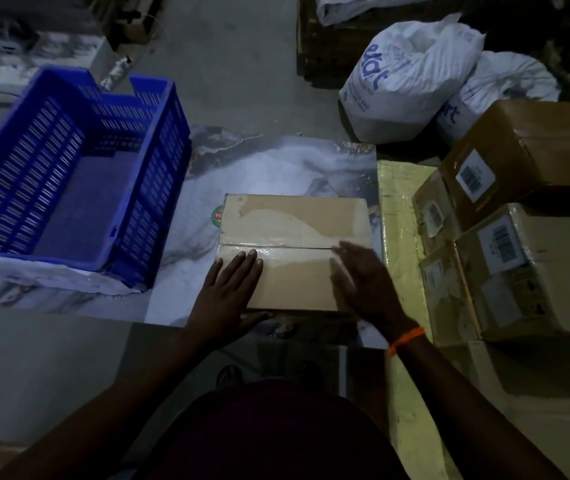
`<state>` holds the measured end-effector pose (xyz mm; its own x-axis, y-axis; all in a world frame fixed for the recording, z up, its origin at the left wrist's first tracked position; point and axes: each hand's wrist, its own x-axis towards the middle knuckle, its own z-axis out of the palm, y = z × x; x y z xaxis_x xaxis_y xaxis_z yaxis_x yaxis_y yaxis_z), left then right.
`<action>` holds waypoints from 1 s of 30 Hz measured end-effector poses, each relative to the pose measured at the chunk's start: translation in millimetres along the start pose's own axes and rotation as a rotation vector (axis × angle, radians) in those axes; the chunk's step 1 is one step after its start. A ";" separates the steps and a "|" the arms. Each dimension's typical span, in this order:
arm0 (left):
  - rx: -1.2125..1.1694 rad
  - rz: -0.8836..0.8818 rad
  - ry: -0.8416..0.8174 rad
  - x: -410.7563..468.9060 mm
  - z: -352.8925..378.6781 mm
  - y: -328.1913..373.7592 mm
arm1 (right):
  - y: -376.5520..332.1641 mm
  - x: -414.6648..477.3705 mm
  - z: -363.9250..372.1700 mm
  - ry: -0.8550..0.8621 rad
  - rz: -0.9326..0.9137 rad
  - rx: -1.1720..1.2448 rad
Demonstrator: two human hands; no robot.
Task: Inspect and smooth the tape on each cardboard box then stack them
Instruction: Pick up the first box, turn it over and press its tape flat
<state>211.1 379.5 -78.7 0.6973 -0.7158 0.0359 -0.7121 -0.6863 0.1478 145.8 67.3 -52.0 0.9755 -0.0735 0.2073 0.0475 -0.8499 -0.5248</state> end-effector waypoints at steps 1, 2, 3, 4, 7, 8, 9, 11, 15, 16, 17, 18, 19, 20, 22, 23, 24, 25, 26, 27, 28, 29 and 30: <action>0.008 0.009 0.006 0.2 0.3 -1.0 | 5.4 15.4 -8.0 0.055 0.045 -0.005; 0.017 0.025 0.009 0.7 0.4 -2.8 | 11.3 31.9 -14.9 0.095 0.114 0.019; 0.023 0.043 0.012 1.3 -0.3 -5.6 | 15.7 49.4 -21.7 0.111 0.204 0.077; 0.033 0.067 0.016 2.3 -1.1 -9.9 | 21.7 66.8 -26.2 0.101 0.290 0.146; 0.067 0.130 -0.005 8.7 -9.7 -29.6 | 40.2 105.8 -28.8 -0.071 0.406 0.241; 0.071 0.144 -0.005 11.9 -12.1 -39.0 | 45.5 111.7 -25.9 -0.125 0.403 0.242; 0.065 0.141 0.006 16.1 -16.3 -48.6 | 48.9 114.1 -23.7 -0.152 0.398 0.235; 0.036 0.068 0.110 24.7 -25.8 -67.5 | 51.4 111.5 -21.9 -0.127 0.410 0.258; -0.222 -0.358 0.298 43.2 -46.7 -80.0 | 44.7 77.0 -12.0 -0.137 0.419 0.341; -0.317 -0.437 0.278 46.1 -47.7 -76.3 | 41.7 63.5 -5.7 -0.137 0.439 0.366; -0.381 -0.477 0.255 46.0 -48.6 -69.1 | 36.2 50.5 0.1 -0.118 0.469 0.410; -0.434 -0.496 0.229 42.3 -44.5 -60.9 | 30.2 39.9 5.3 -0.082 0.493 0.444; -0.501 -0.523 0.193 34.7 -40.8 -49.8 | 24.2 31.4 9.4 -0.052 0.510 0.473; -0.599 -0.564 0.163 24.2 -36.0 -37.9 | 19.8 25.0 13.0 -0.036 0.525 0.486; -0.839 -0.689 0.072 2.3 -29.5 -13.7 | 12.0 15.4 17.8 -0.036 0.540 0.520; -0.914 -0.714 0.054 -6.4 -26.3 -2.6 | 8.3 11.4 19.6 -0.036 0.548 0.542; -0.960 -0.710 0.055 -13.0 -24.5 6.7 | 4.7 8.0 20.4 -0.033 0.558 0.557; -0.973 -0.689 0.064 -16.9 -25.1 14.1 | -0.8 6.5 19.4 -0.022 0.561 0.576; -0.985 -0.663 0.099 -17.6 -28.6 19.3 | -7.4 6.5 16.1 -0.001 0.558 0.596; -1.001 -0.649 0.151 -16.1 -33.9 20.9 | -14.1 8.3 11.5 0.029 0.551 0.628; -1.024 -0.636 0.218 -13.8 -41.5 20.1 | -20.4 10.7 4.5 0.068 0.540 0.663; -1.054 -0.631 0.272 -11.0 -49.9 17.1 | -26.8 14.4 -3.9 0.109 0.516 0.700; -1.077 -0.619 0.310 -7.3 -60.1 13.0 | -32.2 19.1 -13.2 0.145 0.487 0.731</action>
<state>201.7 383.5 -17.6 0.9805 -0.1560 -0.1192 0.0603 -0.3385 0.9390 160.1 86.4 -20.2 0.8890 -0.4469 -0.1000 -0.1921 -0.1655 -0.9673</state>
